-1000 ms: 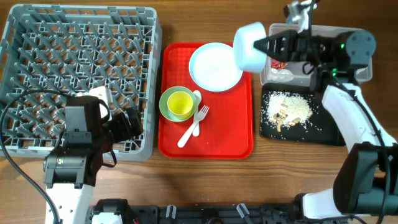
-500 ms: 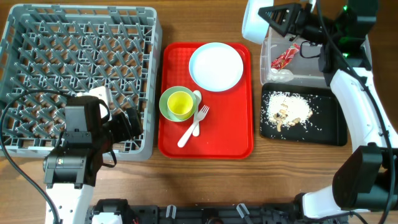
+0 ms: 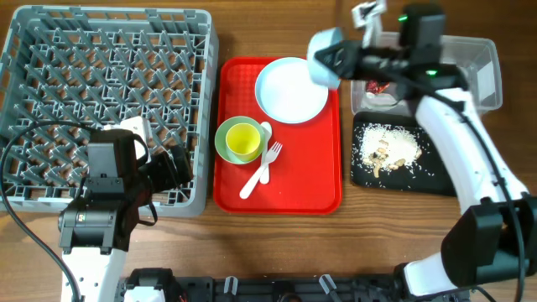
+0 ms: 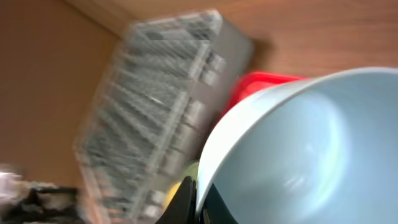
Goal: Sort waste into correct bins and load items into the dishwasher rack
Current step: 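Carry the empty bowl with the right gripper onto the white plate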
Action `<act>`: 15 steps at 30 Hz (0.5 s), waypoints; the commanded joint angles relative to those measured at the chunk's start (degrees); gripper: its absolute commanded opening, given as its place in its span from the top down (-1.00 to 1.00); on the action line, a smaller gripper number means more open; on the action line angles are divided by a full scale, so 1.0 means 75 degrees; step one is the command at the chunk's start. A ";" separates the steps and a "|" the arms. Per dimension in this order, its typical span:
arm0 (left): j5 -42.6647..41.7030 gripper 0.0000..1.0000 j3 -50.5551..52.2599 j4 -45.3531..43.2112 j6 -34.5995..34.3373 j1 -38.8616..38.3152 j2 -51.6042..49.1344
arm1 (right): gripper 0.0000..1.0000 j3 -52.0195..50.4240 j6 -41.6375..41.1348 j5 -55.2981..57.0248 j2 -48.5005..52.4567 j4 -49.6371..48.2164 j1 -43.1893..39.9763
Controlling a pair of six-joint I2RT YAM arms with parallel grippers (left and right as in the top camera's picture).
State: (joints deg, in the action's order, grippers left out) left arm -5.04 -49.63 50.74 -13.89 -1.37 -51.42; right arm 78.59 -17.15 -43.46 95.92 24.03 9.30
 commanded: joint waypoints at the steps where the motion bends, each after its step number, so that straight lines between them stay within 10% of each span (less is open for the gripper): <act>1: -0.0096 -1.00 -0.0134 -0.0015 -0.0035 0.0050 0.0041 | 0.92 0.0143 0.1993 0.3075 0.0044 0.0420 0.0941; 15: -0.0096 -1.00 -0.0134 -0.0012 -0.0035 0.0050 0.0041 | 0.91 0.0128 0.2422 0.4963 0.1647 -0.0041 0.2302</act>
State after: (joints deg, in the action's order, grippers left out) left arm -5.04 -49.63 50.78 -13.89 -1.37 -51.42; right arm 78.59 1.78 -9.32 103.90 24.77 26.50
